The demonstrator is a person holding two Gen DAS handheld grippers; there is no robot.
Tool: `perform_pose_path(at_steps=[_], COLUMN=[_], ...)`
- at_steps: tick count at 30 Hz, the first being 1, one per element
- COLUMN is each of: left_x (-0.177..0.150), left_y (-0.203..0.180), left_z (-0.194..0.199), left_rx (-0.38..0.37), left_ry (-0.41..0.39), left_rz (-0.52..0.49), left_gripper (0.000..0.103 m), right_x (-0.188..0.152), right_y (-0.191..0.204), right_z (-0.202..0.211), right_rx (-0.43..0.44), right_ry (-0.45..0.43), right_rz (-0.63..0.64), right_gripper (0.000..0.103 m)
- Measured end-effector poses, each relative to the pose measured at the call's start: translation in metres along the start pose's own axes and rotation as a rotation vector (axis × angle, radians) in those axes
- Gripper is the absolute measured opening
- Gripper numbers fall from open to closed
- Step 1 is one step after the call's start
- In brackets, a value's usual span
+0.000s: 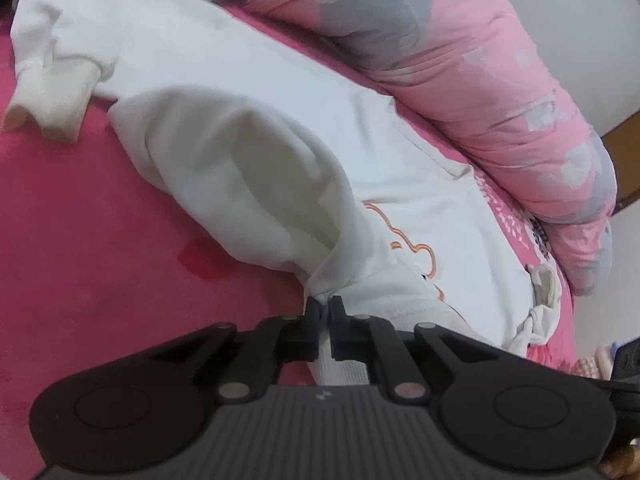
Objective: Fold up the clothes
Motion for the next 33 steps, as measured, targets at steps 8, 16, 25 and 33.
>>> perform_pose_path(at_steps=[8,16,25,33], left_x=[0.009,0.024,0.027,0.028], left_y=[0.003,0.011,0.015,0.026], left_z=[0.026,0.024,0.026,0.027], left_rx=[-0.074,-0.229,-0.34,-0.318], left_ry=[0.029,0.108,0.165,0.154], left_rz=[0.055,0.234,0.379,0.388], left_gripper=[0.004,0.004,0.004,0.005], right_x=[-0.011,-0.049,-0.086,-0.05], right_y=[0.038,0.094,0.099,0.104], right_z=[0.003,0.007,-0.047,-0.043], right_rx=[-0.216,-0.412,-0.466,-0.405], right_ry=[0.024,-0.007,0.02,-0.015], right_rz=[0.441,1.258,1.684,1.386], right_gripper=[0.019,0.075,0.081,0.025])
Point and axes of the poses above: each gripper's, at about its wrist camera, not at the fingertips, and z roughly against the way its jaws point, y to its left, x to its top, the point moved 9 cm from there along -z, roughly the way its jaws point, and after that the axes turned 5 degrees about z, right-handed, at the moved point
